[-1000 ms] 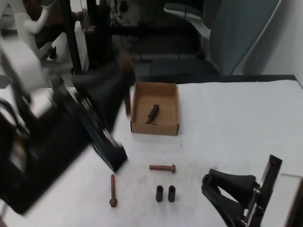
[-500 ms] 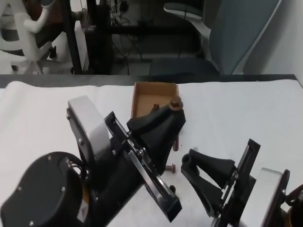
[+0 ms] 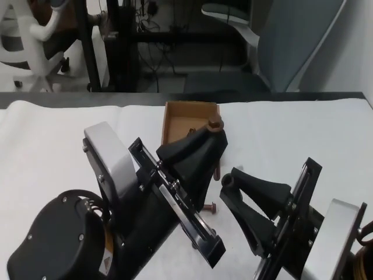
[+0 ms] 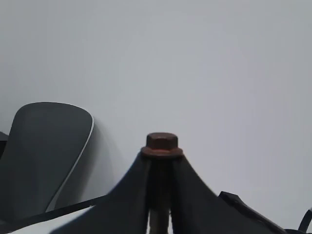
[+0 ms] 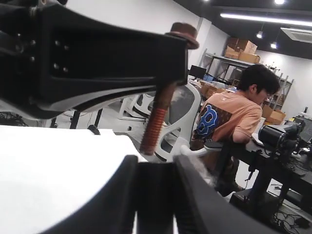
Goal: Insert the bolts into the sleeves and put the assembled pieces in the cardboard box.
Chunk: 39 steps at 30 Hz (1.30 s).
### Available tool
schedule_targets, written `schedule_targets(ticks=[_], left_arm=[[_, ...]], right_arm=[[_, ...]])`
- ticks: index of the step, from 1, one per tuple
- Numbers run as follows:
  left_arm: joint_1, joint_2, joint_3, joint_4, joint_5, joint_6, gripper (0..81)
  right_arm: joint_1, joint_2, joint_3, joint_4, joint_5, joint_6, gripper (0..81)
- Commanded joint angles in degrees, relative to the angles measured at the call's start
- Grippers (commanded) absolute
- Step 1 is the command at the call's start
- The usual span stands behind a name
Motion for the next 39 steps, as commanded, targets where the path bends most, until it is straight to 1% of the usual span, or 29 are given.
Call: schedule_targets(ticks=[1,4,10,19,26,37,39], left_arm=[[-0.37,-0.01,-0.23,-3.29,2.64,1.21,1.8],[-0.37,-0.01,-0.23,-3.64,2.64,-1.90,1.8],[-0.49,-0.01,-0.49,-3.67,2.75,-2.32,1.8],[-0.45,0.07,-0.65,-4.49,2.65,-5.99,1.8],[-0.45,0.21,-0.65,-4.59,2.65,-6.54,1.8],[-0.45,0.21,-0.65,-4.48,2.65,-7.68,1.8],[-0.45,0.21,-0.65,-4.48,2.65,-7.68,1.8]], right_arm=[[0.06,0.12,-0.64,-1.28,-0.23,-0.45,0.4],[0.06,0.12,-0.64,-1.28,-0.23,-0.45,0.4],[0.06,0.06,-0.64,-1.28,-0.23,-0.09,0.4],[0.06,0.06,-1.18,-1.28,-1.27,-0.09,0.4],[0.06,0.06,-2.18,-1.43,-1.14,5.79,0.4],[0.06,0.27,-5.22,-1.43,-1.11,6.70,0.4],[0.06,0.27,-5.66,-1.43,-1.11,9.31,0.4]])
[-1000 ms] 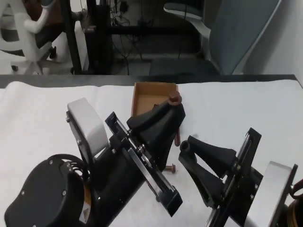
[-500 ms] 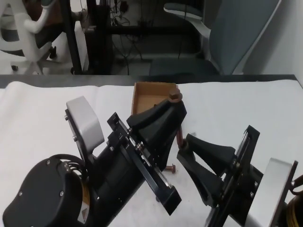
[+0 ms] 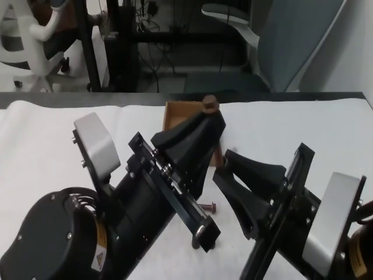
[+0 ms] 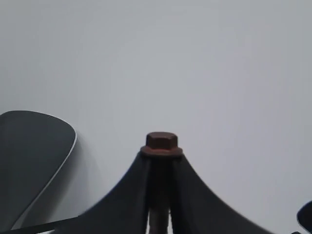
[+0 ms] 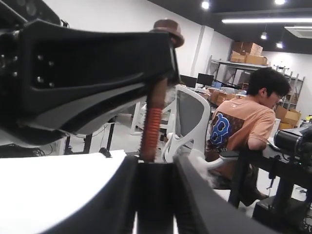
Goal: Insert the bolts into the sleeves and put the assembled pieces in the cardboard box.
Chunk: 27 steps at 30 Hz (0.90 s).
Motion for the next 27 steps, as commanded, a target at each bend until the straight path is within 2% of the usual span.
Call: schedule_targets(ticks=[1,4,13,27], left_arm=[[-0.27,0.21,-0.11,-0.08,2.65,0.06,1.8],[-0.27,0.21,-0.11,0.81,2.65,0.06,1.8],[-0.27,0.21,-0.11,2.38,2.65,0.06,1.8],[-0.27,0.21,0.00,2.37,2.65,0.17,1.8]], right_arm=[[0.06,-0.32,-1.71,-1.94,0.00,3.71,0.4],[0.06,-0.32,-1.67,-1.94,0.00,6.71,0.4],[1.34,-0.32,-1.67,-3.66,-1.71,7.01,0.4],[1.76,-0.32,-1.67,-6.02,-1.25,2.85,0.4]])
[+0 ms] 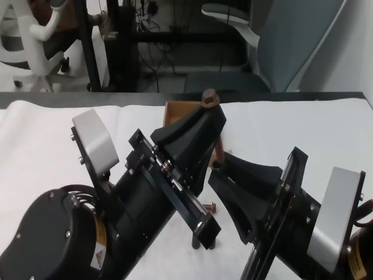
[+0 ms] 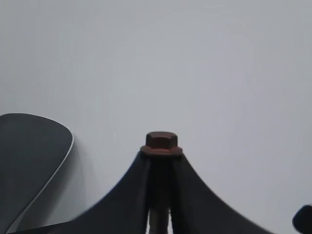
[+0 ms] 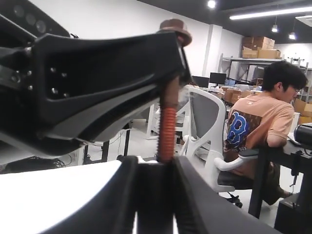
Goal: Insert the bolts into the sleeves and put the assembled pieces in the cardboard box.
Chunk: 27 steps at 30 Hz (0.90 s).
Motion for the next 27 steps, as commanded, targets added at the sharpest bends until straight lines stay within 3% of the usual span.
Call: schedule_targets(ticks=[1,7,23,24,25,27], left_arm=[[-0.27,0.21,0.39,2.09,2.65,0.62,1.8],[-0.27,0.21,1.82,2.09,2.65,0.93,1.8],[-0.27,0.21,2.33,5.16,2.29,2.57,1.0],[-0.27,0.21,2.33,5.16,4.23,2.57,2.5],[-0.27,0.21,2.33,4.94,5.68,2.57,9.0],[-0.27,0.21,2.33,4.16,7.81,2.57,30.4]], right_arm=[[0.24,-0.46,-1.41,-5.64,-0.74,-1.36,0.4],[0.24,-0.46,-1.41,-7.75,2.46,-1.36,0.4],[0.24,-0.46,-1.41,-9.33,2.57,-1.05,0.4],[0.24,-0.46,-1.41,-9.33,2.57,-1.05,0.4],[0.24,-0.46,-1.41,-8.94,2.57,-1.07,0.4],[0.24,-0.46,-1.41,-8.63,2.57,-1.07,0.4]])
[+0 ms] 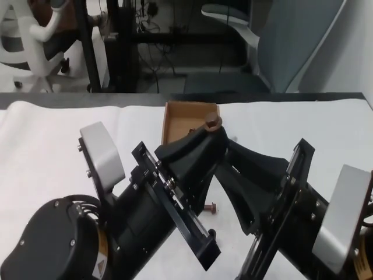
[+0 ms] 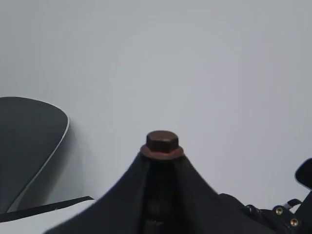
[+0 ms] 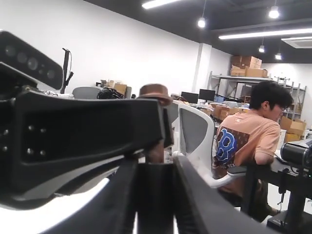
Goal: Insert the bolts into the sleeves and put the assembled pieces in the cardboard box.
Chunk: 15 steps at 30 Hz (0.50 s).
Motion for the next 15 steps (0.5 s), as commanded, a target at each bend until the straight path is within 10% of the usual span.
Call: schedule_targets(ticks=[1,3,15], left_arm=[[0.05,0.34,0.60,2.31,5.02,1.74,41.6],[0.05,0.34,0.60,2.66,4.02,1.74,70.0],[0.20,-2.68,1.62,-15.27,-1.80,14.03,70.0]], right_arm=[[0.11,-0.91,-1.16,-4.43,0.41,0.31,0.4],[0.11,-0.91,-1.16,-4.28,1.26,0.31,0.4],[-3.86,-0.91,-3.54,16.35,13.46,0.31,0.4]])
